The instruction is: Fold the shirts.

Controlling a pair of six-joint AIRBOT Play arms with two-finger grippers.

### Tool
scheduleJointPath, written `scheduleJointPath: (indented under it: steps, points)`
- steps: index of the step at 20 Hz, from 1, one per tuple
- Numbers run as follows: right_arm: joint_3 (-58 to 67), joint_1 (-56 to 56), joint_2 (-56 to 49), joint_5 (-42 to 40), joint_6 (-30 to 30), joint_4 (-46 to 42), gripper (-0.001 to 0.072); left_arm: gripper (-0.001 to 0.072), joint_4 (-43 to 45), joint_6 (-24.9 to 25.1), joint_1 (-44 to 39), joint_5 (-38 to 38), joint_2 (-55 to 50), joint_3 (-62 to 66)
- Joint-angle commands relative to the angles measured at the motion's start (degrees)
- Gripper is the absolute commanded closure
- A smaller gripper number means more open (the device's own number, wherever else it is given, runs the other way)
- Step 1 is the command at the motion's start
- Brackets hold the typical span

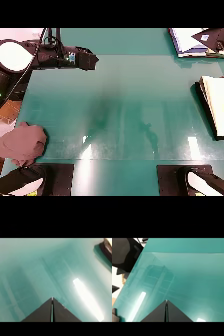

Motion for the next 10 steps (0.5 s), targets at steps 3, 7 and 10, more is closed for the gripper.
scheduleJointPath:
  steps: [3,7,10]
  points:
    - [0.0,0.0,0.0,1.5,0.0,0.0,0.0695,0.0685,12.2,-0.3,6.5,-11.9,6.6,1.9]
    - [0.0,0.0,0.0,1.2,0.0,0.0,0.0695,0.0682,33.3,-1.9,15.5,-35.0,14.4,0.3]
    - [0.0,0.0,0.0,1.1,0.0,0.0,0.0695,0.0007,37.1,-3.0,21.6,-39.8,16.5,-8.9]
